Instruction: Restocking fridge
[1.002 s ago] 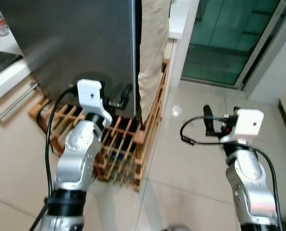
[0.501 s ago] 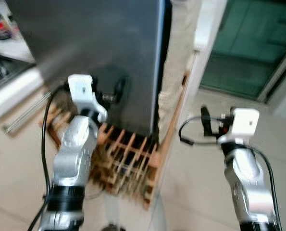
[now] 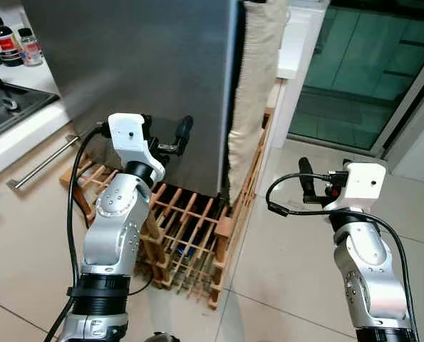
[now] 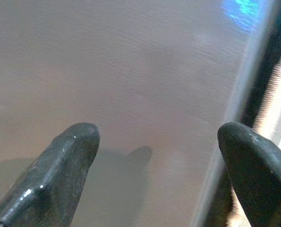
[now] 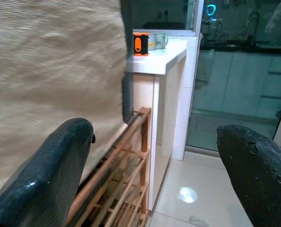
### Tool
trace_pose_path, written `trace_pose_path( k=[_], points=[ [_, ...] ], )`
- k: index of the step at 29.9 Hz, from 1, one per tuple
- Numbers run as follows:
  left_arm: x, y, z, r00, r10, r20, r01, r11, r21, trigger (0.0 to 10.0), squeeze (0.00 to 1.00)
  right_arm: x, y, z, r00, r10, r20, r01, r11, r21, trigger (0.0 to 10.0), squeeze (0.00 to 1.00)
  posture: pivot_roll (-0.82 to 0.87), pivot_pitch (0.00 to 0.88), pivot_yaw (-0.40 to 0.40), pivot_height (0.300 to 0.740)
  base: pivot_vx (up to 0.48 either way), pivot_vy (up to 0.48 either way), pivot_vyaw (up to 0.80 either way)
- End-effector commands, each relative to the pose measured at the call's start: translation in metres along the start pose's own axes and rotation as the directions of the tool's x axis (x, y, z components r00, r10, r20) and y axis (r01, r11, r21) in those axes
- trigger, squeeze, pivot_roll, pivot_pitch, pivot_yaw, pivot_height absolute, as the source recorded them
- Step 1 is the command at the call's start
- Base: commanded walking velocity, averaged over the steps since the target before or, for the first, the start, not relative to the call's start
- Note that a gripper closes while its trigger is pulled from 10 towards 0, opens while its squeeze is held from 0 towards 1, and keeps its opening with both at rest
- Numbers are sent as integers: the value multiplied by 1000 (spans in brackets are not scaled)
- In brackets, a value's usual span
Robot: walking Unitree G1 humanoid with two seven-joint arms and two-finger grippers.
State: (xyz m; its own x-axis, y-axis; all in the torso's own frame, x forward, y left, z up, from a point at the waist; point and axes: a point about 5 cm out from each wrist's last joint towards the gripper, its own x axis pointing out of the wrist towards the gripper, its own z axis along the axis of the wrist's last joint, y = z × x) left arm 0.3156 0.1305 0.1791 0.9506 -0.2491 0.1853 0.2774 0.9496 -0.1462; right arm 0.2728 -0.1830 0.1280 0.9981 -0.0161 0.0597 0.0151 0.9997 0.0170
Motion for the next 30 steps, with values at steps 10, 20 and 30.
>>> trace_pose_path(
  k=[10,20,30],
  points=[
    [14,-8,-2,999,-4,-33,6,999,41,10000,0,3,-3,3,1000,-5,7,5,1000,-9,10000,0,-149,15,11,740,26,-221,0],
    [50,-6,0,998,41,-45,-45,996,-81,10000,0,6,-1,3,1000,2,8,-2,1000,-6,10000,0,-163,15,10,740,0,0,0],
    [75,-10,5,998,59,-32,-61,996,-58,10000,0,5,-1,2,1000,-7,7,7,1000,-8,10000,0,-182,18,18,740,0,0,0]
  ],
)
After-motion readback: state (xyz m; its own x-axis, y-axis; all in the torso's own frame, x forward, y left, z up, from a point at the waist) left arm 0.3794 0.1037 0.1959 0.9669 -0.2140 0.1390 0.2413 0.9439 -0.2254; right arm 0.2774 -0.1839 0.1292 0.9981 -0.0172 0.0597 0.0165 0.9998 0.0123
